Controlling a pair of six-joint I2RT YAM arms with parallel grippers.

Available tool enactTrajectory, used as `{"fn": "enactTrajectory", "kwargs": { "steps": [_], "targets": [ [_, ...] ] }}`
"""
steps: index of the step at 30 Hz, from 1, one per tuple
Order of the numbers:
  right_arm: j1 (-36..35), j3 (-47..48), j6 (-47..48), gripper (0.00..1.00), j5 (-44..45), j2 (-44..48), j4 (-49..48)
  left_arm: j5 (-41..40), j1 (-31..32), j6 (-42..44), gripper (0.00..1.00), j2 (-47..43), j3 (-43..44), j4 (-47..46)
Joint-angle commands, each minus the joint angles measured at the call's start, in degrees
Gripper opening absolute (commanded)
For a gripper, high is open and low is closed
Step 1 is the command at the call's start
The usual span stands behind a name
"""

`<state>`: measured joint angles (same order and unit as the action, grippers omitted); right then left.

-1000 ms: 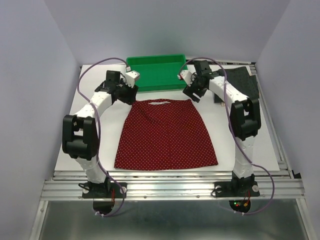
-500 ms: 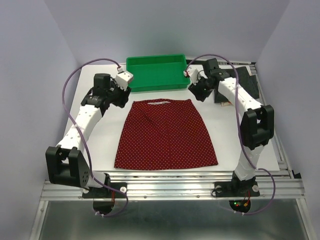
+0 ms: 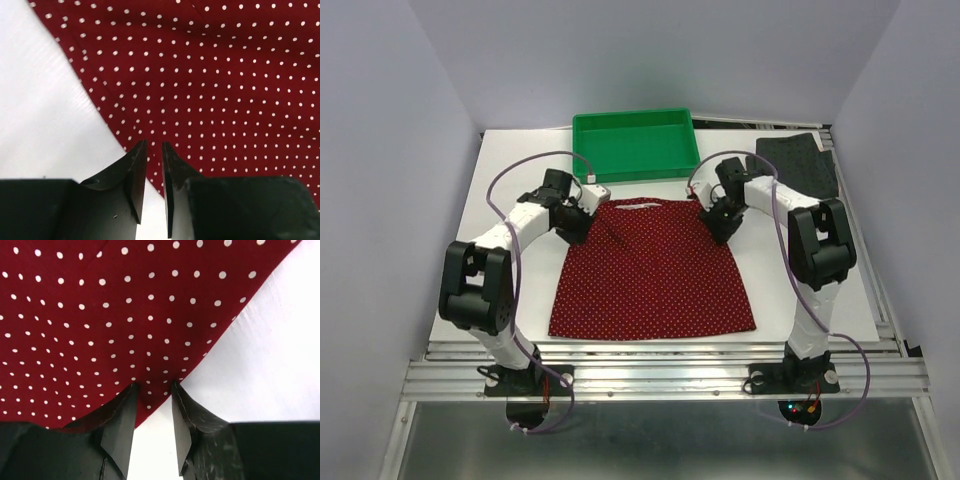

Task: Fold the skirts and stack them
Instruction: Flatten the skirt out

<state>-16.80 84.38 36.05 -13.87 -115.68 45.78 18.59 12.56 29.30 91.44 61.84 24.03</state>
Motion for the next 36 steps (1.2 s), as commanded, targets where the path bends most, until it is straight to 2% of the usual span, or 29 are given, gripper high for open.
{"fn": "enactTrajectory", "kwargs": {
  "steps": [1,6,9,15,18,20,22,24,27,28,31,36],
  "targets": [
    [-0.5,-4.7,-0.2,0.39,0.2,0.7,1.4,0.5,1.9,-0.6,0.28,4.3,3.5,0.0],
    [-2.5,-11.2,-0.4,0.38,-1.9,4.9,3.3,-0.4,2.4,-3.4,0.17,15.8,10.7,-2.0],
    [-4.2,-12.7,-0.8,0.38,-4.8,6.8,5.6,-1.2,2.9,-3.9,0.14,22.0,16.4,-1.4],
    [-10.9,-13.3,-0.9,0.39,-17.1,9.9,12.0,-1.5,4.5,-4.7,0.13,34.8,37.5,2.5],
    [-12.2,-9.9,-3.2,0.42,-27.4,10.8,14.7,-1.3,6.6,-4.2,0.14,39.6,49.5,6.8],
    [-11.1,-3.6,-4.5,0.43,-28.3,10.8,15.2,1.3,6.8,-5.4,0.15,40.1,55.2,8.3],
    [-8.6,0.9,-7.3,0.45,-29.1,10.7,14.7,1.7,6.7,-6.2,0.19,38.1,55.2,8.3],
    [-3.3,7.1,-9.6,0.46,-29.7,10.0,13.6,1.5,6.5,-6.3,0.25,32.2,50.1,6.3],
    [0.4,12.4,-11.1,0.48,-25.2,8.4,9.1,1.6,6.1,-6.3,0.32,22.6,39.9,4.2],
    [1.0,12.9,-11.4,0.48,-19.9,7.0,7.7,1.5,6.1,-6.4,0.33,20.5,37.7,3.9],
    [1.0,14.3,-11.0,0.48,-13.8,2.7,2.7,0.8,5.9,-7.1,0.36,13.7,27.9,3.7],
    [1.0,16.0,-11.9,0.46,-10.0,-3.8,0.8,0.0,4.9,-7.7,0.38,10.1,18.8,3.2]
  ]
}}
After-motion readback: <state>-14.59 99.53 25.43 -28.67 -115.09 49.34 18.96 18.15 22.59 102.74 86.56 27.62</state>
